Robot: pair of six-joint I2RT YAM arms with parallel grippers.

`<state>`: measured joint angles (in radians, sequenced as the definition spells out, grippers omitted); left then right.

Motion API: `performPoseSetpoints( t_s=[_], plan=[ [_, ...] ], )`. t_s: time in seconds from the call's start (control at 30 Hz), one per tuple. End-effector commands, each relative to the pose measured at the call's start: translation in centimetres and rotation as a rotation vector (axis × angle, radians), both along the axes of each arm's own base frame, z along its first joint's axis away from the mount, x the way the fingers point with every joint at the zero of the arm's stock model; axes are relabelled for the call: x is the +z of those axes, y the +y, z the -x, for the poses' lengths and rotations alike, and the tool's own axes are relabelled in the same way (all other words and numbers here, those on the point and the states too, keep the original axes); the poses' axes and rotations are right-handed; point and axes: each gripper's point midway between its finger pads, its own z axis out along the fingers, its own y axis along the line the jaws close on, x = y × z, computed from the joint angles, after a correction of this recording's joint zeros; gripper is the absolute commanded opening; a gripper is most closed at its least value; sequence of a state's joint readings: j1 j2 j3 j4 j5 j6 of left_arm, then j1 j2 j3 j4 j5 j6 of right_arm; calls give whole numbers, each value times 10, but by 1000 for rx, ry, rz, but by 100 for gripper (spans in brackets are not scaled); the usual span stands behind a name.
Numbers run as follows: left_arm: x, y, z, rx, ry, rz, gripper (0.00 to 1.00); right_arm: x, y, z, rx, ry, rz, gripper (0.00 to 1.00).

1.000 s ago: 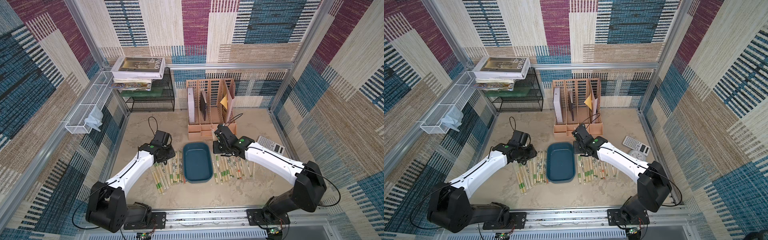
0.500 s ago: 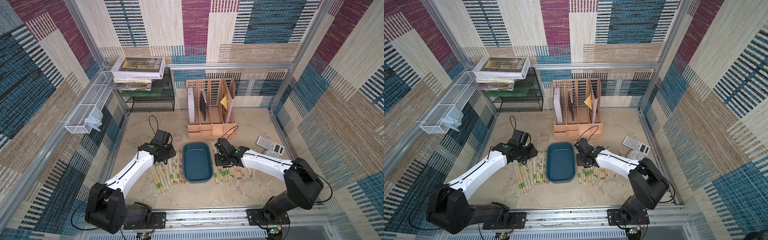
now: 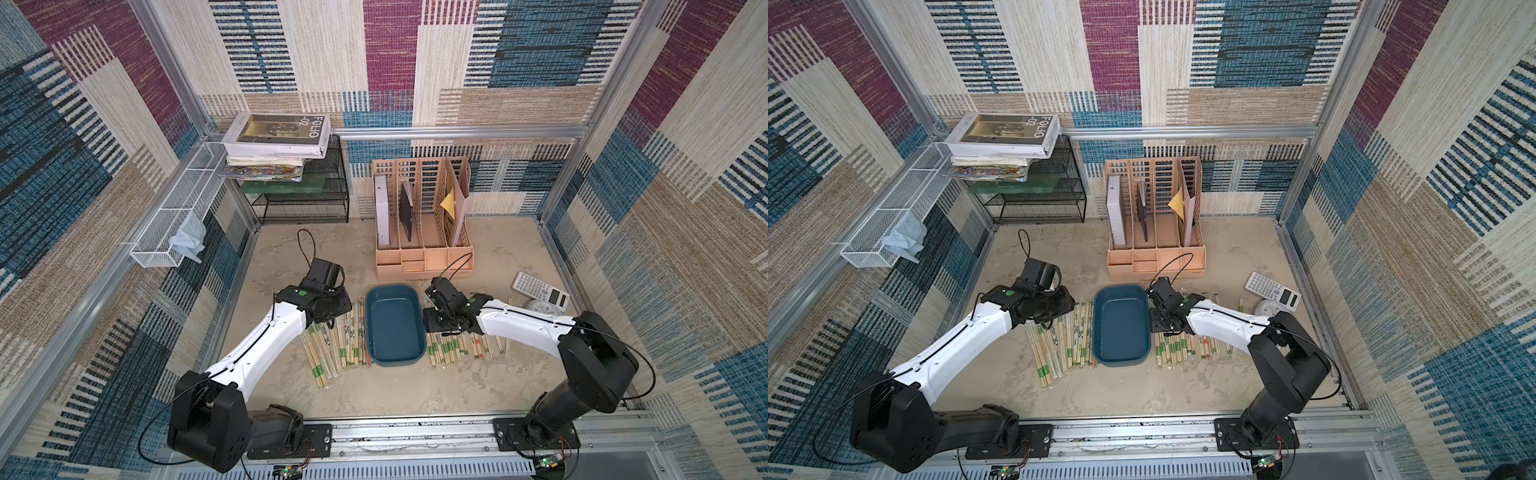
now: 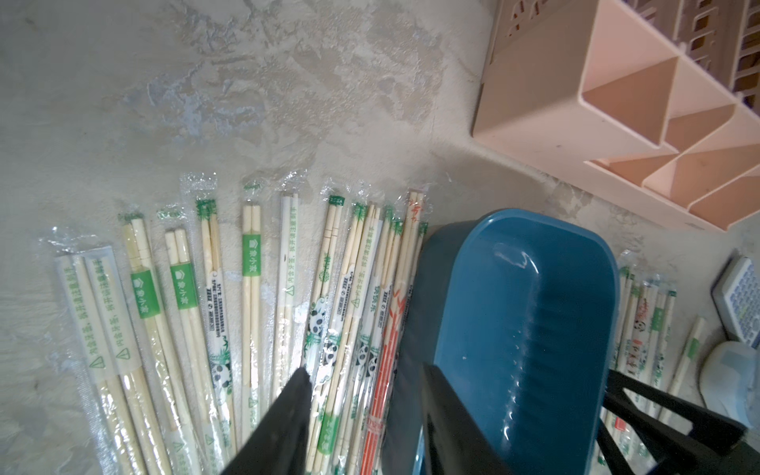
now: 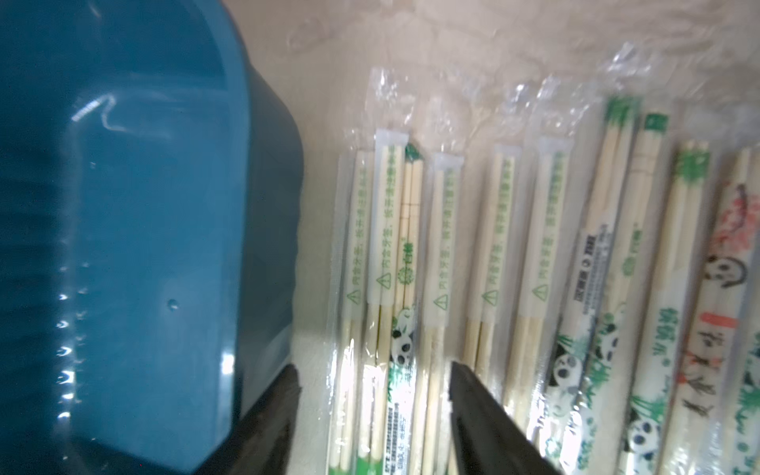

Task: Take the paired disposable chopsticks out of the storage box
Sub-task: Place the paired disposable chopsticks at the center of the board, then reset both arms

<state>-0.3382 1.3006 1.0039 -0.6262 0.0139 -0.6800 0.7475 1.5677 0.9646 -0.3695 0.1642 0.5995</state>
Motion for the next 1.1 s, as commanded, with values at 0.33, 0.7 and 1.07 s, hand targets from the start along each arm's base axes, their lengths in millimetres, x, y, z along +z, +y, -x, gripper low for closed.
performPoseSetpoints(
  t_s=[0.33, 0.7, 1.07],
  plan=[
    [81, 51, -7, -13, -327, -303, 99, 140, -114, -65, -280, -330, -93, 96],
    [65, 88, -19, -64, -659, -632, 99, 130, -221, -83, -410, -714, 118, 96],
    [-24, 105, -51, -18, -616, -746, 99, 51, -277, -87, -424, -760, 85, 96]
  ],
)
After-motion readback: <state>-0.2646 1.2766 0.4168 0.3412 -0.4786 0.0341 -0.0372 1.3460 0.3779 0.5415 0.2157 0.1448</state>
